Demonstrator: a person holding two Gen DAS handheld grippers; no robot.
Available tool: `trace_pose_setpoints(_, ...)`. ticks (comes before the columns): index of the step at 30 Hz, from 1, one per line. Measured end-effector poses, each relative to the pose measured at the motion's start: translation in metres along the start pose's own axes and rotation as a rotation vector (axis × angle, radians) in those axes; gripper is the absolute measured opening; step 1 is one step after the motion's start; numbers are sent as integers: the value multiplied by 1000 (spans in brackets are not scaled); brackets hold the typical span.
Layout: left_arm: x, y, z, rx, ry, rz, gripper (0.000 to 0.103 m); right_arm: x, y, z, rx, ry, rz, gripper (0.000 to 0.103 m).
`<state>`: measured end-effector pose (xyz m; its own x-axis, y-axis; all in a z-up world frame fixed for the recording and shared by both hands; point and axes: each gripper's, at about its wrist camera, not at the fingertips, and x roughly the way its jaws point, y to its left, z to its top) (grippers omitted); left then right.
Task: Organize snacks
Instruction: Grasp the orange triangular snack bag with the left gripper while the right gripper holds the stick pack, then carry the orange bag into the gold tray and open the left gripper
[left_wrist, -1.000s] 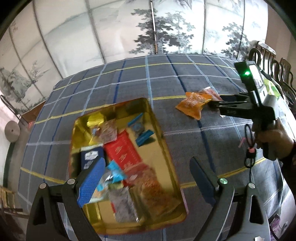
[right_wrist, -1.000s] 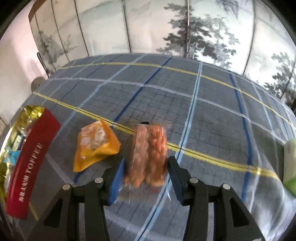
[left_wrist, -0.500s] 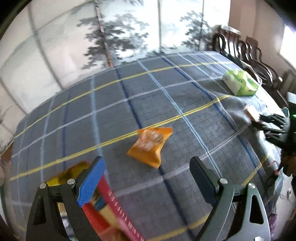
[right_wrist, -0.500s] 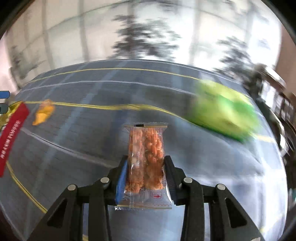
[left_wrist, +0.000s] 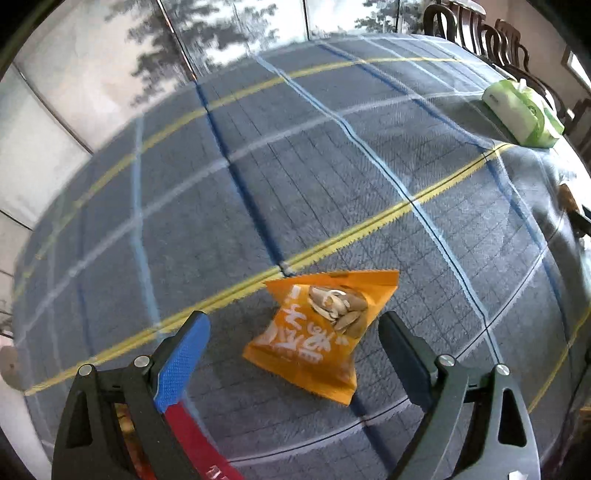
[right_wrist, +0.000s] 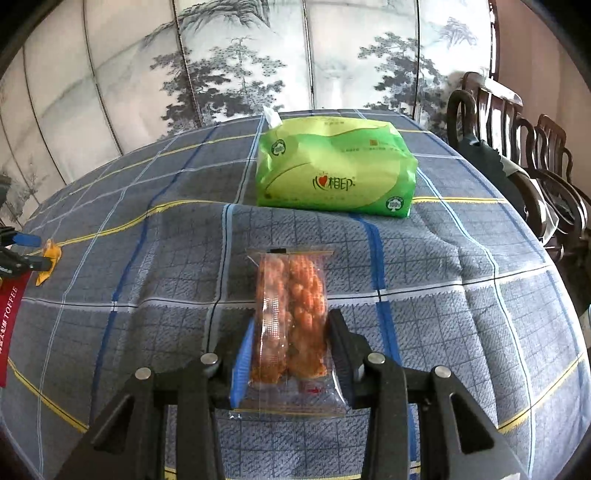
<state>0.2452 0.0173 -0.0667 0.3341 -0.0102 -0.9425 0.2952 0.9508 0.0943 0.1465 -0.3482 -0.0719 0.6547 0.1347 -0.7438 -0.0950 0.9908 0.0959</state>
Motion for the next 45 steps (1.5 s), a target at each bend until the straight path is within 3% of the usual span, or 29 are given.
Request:
trace_pose_setpoints(1, 4, 3, -1, -23, 18, -60, 64, -1, 0, -1, 3, 0, 4, 39)
trace_pose_setpoints(2, 1, 5, -3, -57, -10, -87, 48, 2, -2, 4, 6, 0, 8, 39)
trace_pose_setpoints(5, -3, 5, -8, -85, -12, -55, 39, 7, -4, 13, 9, 2, 9, 39)
trace_pose_setpoints(8, -13, 4, -23, -178, -23, -51, 30, 9, -3, 16, 10, 1, 4, 39)
trace_pose_setpoints(14, -61, -5, -77, -340, -114, -132, 30, 9, -3, 16, 10, 1, 5, 39)
trace_pose_setpoints(18, -99, 0, -123, -424, -185, -131, 30, 9, -4, 16, 12, 1, 6, 39)
trace_pose_setpoints(24, -137, 33, -177, -541, -247, -43, 30, 9, -4, 16, 9, 1, 3, 40)
trace_pose_setpoints(30, -145, 62, -230, -610, -229, 49, 30, 11, -3, 15, -2, 3, -10, 40)
trace_pose_setpoints(38, -147, 72, -258, -642, -227, 77, 30, 12, 3, 15, -25, 8, -15, 46)
trace_pose_setpoints(45, -146, 63, -245, -594, -244, 94, 31, 12, 7, 15, -35, 10, -26, 46)
